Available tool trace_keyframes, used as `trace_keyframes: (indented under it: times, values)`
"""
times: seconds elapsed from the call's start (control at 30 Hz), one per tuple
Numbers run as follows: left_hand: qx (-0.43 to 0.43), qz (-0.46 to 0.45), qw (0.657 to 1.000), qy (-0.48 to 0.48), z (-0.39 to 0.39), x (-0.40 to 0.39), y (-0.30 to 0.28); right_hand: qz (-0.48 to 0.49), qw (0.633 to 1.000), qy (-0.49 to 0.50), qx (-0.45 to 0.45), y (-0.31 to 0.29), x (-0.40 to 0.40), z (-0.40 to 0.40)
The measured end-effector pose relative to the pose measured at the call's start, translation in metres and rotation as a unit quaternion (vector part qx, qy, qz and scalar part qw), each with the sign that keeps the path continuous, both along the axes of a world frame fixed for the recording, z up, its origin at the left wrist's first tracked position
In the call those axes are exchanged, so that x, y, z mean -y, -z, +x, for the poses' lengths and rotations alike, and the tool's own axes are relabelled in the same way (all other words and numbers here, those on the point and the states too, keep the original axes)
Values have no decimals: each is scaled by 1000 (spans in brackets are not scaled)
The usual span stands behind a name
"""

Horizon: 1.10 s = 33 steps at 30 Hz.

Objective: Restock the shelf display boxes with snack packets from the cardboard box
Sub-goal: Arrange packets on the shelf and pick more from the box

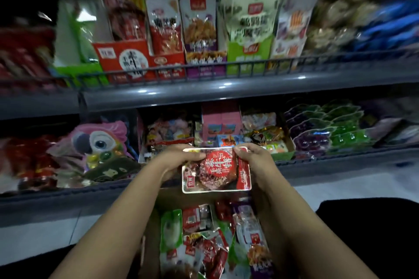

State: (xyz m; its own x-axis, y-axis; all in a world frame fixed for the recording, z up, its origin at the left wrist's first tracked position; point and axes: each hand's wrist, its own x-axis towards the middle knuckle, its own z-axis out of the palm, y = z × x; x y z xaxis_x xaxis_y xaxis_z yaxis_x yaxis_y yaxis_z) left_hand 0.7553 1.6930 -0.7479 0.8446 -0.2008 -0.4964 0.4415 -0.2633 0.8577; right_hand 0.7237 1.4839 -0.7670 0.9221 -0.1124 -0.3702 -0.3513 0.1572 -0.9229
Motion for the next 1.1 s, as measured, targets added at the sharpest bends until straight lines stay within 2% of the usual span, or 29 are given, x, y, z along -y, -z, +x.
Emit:
trace_keyframes:
  times: [0.07, 0.13, 0.33, 0.6, 0.73, 0.93, 1.1]
  values:
    - [-20, -102, 994, -34, -3, -1, -22, 9, 1000, 15, 26, -20, -1, 0]
    - [-32, -162, 985, -47, -6, -2, -43, 27, 998, 34, 51, -39, -2, 1]
    - [16, -180, 982, -52, -5, 5, -101, 51, 993, 52, 98, -91, 3, 3]
    - [133, -91, 983, -85, 27, 1, -177, 16, 987, -21, 159, -149, 6, 15]
    - [203, 32, 976, -63, 47, -9, -225, -52, 977, -56, 199, -167, -2, 37]
    - [277, 204, 938, -42, 76, -24, -286, -155, 950, -69, 264, -188, -33, 79]
    - [322, 254, 910, -52, 96, -36, -322, -184, 925, -84, 322, -214, -62, 111]
